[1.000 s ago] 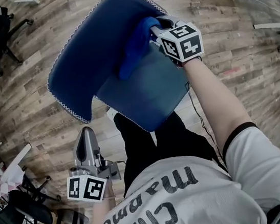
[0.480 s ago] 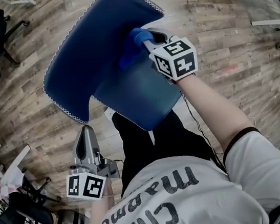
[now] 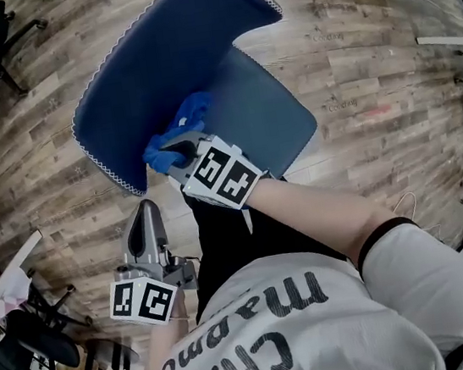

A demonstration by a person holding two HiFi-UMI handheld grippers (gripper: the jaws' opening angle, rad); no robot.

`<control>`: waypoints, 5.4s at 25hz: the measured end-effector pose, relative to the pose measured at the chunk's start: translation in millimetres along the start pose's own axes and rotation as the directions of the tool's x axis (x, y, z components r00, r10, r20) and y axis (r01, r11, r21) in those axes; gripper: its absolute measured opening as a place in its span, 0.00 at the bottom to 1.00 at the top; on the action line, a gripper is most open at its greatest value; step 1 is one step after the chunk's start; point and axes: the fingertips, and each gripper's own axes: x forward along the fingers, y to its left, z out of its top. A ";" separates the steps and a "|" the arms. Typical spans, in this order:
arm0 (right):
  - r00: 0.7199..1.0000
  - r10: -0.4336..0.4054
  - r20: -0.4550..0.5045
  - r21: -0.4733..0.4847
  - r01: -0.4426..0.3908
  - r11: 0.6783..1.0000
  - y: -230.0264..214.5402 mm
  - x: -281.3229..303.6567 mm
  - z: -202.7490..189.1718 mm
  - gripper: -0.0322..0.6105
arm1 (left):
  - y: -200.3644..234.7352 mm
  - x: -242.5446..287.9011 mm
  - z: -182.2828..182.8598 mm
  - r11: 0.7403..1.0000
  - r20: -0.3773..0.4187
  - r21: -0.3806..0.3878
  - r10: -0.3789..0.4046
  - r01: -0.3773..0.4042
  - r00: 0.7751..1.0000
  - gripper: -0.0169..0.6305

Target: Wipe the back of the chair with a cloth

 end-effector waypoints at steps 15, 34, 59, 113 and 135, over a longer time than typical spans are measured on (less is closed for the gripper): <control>0.990 -0.138 -0.038 -0.226 0.126 0.966 -37.4 11.1 18.4 0.13 | 8.0 4.7 -19.6 0.998 -0.059 -0.059 -0.019 0.015 0.998 0.03; 0.859 -0.511 0.005 0.004 0.511 0.860 -228.2 -93.5 27.1 0.13 | -20.8 40.7 -20.6 0.996 -0.096 -0.055 -0.069 0.064 0.993 0.03; 0.785 -0.618 0.031 0.158 0.607 0.779 -193.7 -92.0 -4.0 0.13 | -5.6 26.7 -37.7 0.995 -0.068 -0.084 -0.060 0.054 0.996 0.03; 0.672 -0.737 0.064 0.071 0.734 0.675 -288.3 -153.8 4.6 0.12 | 15.5 22.2 -62.9 0.998 -0.134 -0.067 -0.031 0.022 0.991 0.03; 0.989 -0.142 -0.031 0.163 0.145 0.976 -65.6 53.2 -48.3 0.12 | 28.9 14.3 -74.5 0.995 -0.132 -0.101 -0.017 0.004 0.991 0.03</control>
